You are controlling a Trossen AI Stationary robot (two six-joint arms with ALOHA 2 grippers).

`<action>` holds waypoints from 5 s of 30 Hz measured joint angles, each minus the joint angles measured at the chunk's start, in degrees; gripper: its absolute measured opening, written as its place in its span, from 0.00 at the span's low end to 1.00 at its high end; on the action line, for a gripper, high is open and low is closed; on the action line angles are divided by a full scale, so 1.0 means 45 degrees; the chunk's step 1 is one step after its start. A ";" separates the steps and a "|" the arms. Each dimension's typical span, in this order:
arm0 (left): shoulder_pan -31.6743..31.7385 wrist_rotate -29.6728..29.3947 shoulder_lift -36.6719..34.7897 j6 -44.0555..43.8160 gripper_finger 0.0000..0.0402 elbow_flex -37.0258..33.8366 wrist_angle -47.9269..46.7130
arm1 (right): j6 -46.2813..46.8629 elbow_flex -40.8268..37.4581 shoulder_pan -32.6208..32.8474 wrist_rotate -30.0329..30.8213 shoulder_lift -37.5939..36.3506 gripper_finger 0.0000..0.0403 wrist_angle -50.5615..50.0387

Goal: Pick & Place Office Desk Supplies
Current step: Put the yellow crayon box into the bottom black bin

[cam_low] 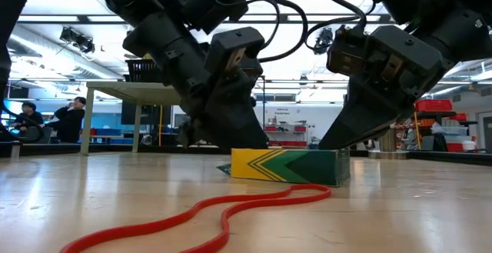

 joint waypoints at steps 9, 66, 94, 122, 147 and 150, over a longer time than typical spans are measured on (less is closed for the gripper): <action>-0.0018 0.0010 -0.0197 0.2077 0.02 -0.0022 -0.0236 | 0.0056 -0.0020 0.0068 0.0020 -0.0450 0.12 -0.0690; -0.1755 -0.3599 -0.4324 0.3880 0.72 0.1017 -0.5167 | -0.6005 0.0030 -0.1228 -0.2270 0.2055 0.28 0.6241; -0.1011 -0.1225 -0.2801 0.3723 0.26 0.4237 -1.0009 | -0.7281 0.0756 -0.1273 -0.1937 0.2059 0.30 0.7430; 0.3118 -0.5844 -0.7814 -0.0776 0.25 0.8792 -1.8736 | -0.6493 0.0743 -0.1273 0.0018 0.2048 0.17 0.5159; 0.7269 -0.4563 -0.5406 0.3359 0.24 1.0071 -1.9844 | -0.6503 0.0743 -0.1263 -0.0315 0.2048 0.07 0.5112; 0.7250 -0.4591 -0.5416 0.3441 0.24 1.0071 -1.9882 | -0.6502 0.0743 -0.1263 -0.0315 0.2050 0.07 0.5113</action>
